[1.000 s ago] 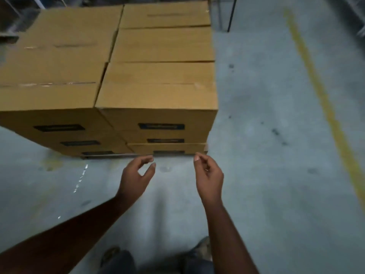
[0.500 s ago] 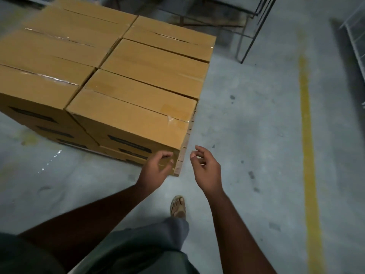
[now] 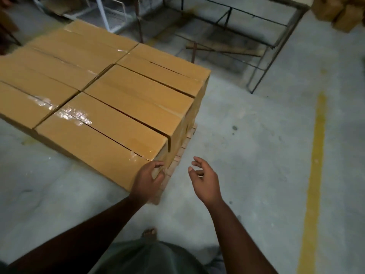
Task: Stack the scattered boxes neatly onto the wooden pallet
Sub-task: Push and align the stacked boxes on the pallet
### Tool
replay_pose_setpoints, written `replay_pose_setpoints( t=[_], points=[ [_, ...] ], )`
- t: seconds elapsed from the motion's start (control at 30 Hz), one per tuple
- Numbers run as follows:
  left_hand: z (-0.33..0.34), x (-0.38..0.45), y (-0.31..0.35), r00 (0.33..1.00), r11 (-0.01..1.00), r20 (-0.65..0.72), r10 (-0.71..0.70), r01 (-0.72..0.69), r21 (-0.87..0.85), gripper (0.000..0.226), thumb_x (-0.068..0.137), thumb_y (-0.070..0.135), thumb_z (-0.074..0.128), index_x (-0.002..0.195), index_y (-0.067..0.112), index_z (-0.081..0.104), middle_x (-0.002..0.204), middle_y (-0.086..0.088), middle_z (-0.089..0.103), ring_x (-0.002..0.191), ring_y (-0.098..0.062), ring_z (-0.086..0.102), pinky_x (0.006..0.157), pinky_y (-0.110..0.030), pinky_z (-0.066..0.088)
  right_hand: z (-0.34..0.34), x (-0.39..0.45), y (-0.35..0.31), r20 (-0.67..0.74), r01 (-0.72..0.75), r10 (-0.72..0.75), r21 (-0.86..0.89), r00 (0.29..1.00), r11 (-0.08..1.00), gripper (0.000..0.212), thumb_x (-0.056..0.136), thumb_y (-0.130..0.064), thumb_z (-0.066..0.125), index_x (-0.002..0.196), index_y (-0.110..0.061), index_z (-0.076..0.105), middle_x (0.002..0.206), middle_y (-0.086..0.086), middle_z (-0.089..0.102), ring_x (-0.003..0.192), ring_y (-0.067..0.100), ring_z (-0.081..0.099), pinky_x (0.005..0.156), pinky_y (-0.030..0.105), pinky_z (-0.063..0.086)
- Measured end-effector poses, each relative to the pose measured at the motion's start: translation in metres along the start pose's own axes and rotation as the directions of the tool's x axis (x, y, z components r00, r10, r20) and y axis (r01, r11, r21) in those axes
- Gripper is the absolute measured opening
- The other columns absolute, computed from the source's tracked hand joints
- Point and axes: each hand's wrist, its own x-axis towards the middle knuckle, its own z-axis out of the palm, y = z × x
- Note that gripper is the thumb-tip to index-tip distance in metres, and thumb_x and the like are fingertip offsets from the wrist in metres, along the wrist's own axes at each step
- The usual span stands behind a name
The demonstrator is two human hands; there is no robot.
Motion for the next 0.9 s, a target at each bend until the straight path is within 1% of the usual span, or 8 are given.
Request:
replay_pose_setpoints(
  t=[0.1, 0.23, 0.33, 0.43, 0.53, 0.6, 0.73, 0.9],
  points=[
    [0.036, 0.006, 0.020, 0.984, 0.996, -0.158, -0.085, 0.087, 0.007, 0.027, 0.094, 0.013, 0.070, 0.121, 0.019, 0.068, 0.118, 0.007, 0.066, 0.110, -0.014, 0.063, 0.092, -0.040, 0.057, -0.047, 0.042, 0.014, 0.111, 0.058, -0.053, -0.038, 0.992, 0.998, 0.040, 0.102, -0.030, 0.066, 0.141, -0.028, 0.060, 0.127, -0.017, 0.066, 0.101, -0.001, 0.066, 0.070, 0.000, 0.047],
    [0.083, -0.001, 0.060, 0.949, 0.984, -0.271, -0.161, 0.176, 0.030, 0.026, 0.094, 0.010, 0.071, 0.119, 0.016, 0.069, 0.120, 0.004, 0.065, 0.112, -0.019, 0.062, 0.095, -0.040, 0.053, -0.113, 0.085, 0.024, 0.308, 0.157, -0.130, -0.063, 0.942, 0.986, 0.040, 0.099, -0.046, 0.066, 0.136, -0.031, 0.065, 0.116, -0.024, 0.068, 0.098, -0.010, 0.064, 0.076, 0.019, 0.061],
    [0.101, -0.013, 0.088, 0.913, 0.965, -0.321, -0.252, 0.260, -0.019, 0.027, 0.097, 0.017, 0.070, 0.123, 0.018, 0.067, 0.124, 0.003, 0.066, 0.115, -0.017, 0.062, 0.098, -0.039, 0.053, -0.140, 0.110, 0.018, 0.433, 0.232, -0.181, -0.067, 0.883, 0.970, 0.036, 0.098, -0.045, 0.067, 0.131, -0.031, 0.067, 0.109, -0.025, 0.069, 0.098, -0.013, 0.063, 0.074, 0.004, 0.048],
    [0.116, -0.021, 0.108, 0.857, 0.952, -0.426, -0.290, 0.304, -0.036, 0.026, 0.098, 0.025, 0.069, 0.123, 0.023, 0.066, 0.122, 0.006, 0.068, 0.113, -0.012, 0.064, 0.095, -0.034, 0.053, -0.140, 0.133, 0.007, 0.537, 0.303, -0.214, -0.082, 0.816, 0.950, 0.034, 0.099, -0.040, 0.066, 0.130, -0.027, 0.069, 0.113, -0.018, 0.069, 0.102, -0.005, 0.064, 0.081, 0.011, 0.048],
    [0.132, -0.022, 0.116, 0.723, 0.911, -0.568, -0.394, 0.389, -0.136, 0.024, 0.098, 0.022, 0.069, 0.122, 0.023, 0.069, 0.119, 0.009, 0.070, 0.111, -0.011, 0.065, 0.094, -0.032, 0.053, -0.142, 0.154, 0.003, 0.571, 0.373, -0.251, -0.106, 0.782, 0.922, 0.031, 0.101, -0.031, 0.065, 0.129, -0.021, 0.070, 0.124, -0.007, 0.065, 0.113, 0.005, 0.057, 0.096, 0.026, 0.051],
    [0.146, -0.020, 0.117, 0.655, 0.898, -0.627, -0.421, 0.398, -0.187, 0.024, 0.097, 0.019, 0.070, 0.120, 0.026, 0.070, 0.115, 0.011, 0.070, 0.108, -0.011, 0.066, 0.091, -0.030, 0.054, -0.152, 0.170, 0.005, 0.586, 0.375, -0.253, -0.095, 0.770, 0.922, 0.026, 0.102, -0.030, 0.064, 0.126, -0.022, 0.070, 0.126, -0.006, 0.065, 0.116, 0.008, 0.058, 0.098, 0.032, 0.055],
    [0.178, -0.008, 0.110, 0.639, 0.875, -0.605, -0.474, 0.420, -0.241, 0.027, 0.096, 0.018, 0.071, 0.116, 0.036, 0.067, 0.112, 0.014, 0.070, 0.105, -0.006, 0.065, 0.084, -0.012, 0.046, -0.173, 0.204, 0.016, 0.605, 0.383, -0.225, -0.144, 0.764, 0.912, 0.023, 0.102, -0.032, 0.065, 0.124, -0.027, 0.071, 0.126, -0.006, 0.068, 0.116, 0.006, 0.061, 0.093, 0.028, 0.055],
    [0.194, 0.028, 0.121, 0.634, 0.871, -0.614, -0.470, 0.445, -0.207, 0.025, 0.096, 0.019, 0.070, 0.121, 0.024, 0.069, 0.118, 0.007, 0.070, 0.110, -0.010, 0.064, 0.088, -0.025, 0.050, -0.177, 0.241, 0.010, 0.646, 0.397, -0.219, -0.142, 0.731, 0.907, 0.026, 0.101, -0.030, 0.066, 0.126, -0.026, 0.071, 0.123, -0.010, 0.069, 0.115, 0.004, 0.062, 0.096, 0.031, 0.057]
  ],
)
